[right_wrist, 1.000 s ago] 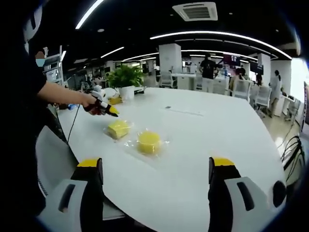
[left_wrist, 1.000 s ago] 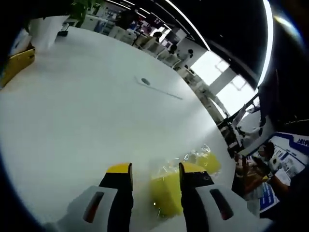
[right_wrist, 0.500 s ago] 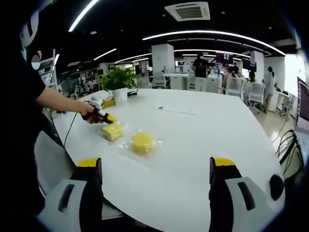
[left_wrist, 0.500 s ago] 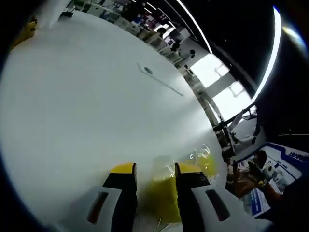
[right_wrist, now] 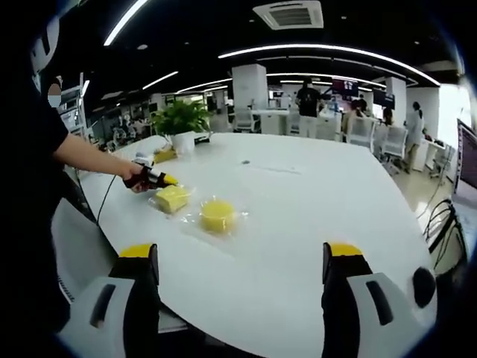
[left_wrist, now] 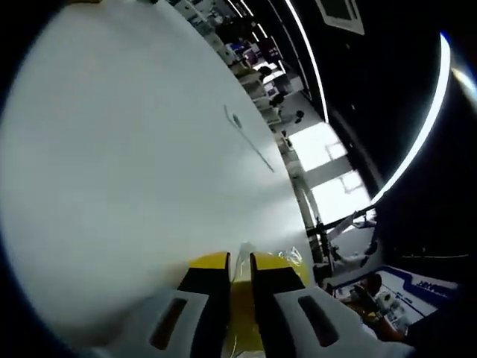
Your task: Compare the silicone blocks by pressing each to a similar depth, holding the contact briefly, and releasing to observe deformation and rebound differences across the visible hardness samples.
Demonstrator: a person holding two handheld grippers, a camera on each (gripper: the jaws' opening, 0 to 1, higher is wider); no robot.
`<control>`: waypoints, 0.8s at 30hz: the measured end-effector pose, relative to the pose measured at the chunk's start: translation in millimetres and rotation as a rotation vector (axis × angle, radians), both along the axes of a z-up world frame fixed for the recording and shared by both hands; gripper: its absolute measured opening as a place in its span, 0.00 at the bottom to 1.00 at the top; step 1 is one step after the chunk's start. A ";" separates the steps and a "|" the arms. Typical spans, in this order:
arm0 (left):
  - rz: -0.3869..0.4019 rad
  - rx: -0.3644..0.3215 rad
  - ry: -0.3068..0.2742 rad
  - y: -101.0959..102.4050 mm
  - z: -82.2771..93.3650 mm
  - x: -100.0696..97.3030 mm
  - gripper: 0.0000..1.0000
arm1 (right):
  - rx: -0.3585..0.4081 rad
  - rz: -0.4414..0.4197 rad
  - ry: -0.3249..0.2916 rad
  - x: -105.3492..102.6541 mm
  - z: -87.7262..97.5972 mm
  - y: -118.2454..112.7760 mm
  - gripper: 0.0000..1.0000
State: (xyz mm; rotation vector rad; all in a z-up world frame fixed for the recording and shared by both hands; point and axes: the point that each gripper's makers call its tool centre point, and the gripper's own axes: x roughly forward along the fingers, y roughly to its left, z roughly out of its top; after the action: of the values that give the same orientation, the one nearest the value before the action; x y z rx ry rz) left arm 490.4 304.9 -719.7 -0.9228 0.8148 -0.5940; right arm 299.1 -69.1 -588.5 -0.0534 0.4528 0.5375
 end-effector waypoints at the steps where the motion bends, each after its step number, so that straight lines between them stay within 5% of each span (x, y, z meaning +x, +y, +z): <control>1: 0.001 0.000 -0.001 0.1 0.1 -0.8 0.08 | -0.001 0.002 0.000 0.3 0.1 0.1 0.84; 8: -0.031 -0.004 -0.095 -10.3 14.4 -2.8 0.00 | -0.012 0.019 0.007 3.4 -1.0 3.3 0.83; 16: -0.103 0.115 -0.210 -14.0 31.7 -9.3 0.00 | -0.008 0.034 -0.009 7.0 4.2 6.3 0.83; 24: -0.149 0.124 -0.361 -24.8 78.4 -24.5 0.00 | -0.005 0.064 -0.011 7.9 1.6 17.4 0.83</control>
State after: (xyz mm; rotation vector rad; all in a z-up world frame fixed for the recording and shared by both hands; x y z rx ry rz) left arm 465.9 280.2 -641.3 -0.6207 0.5893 -0.8035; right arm 307.0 -51.7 -586.9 -0.0757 0.4428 0.5982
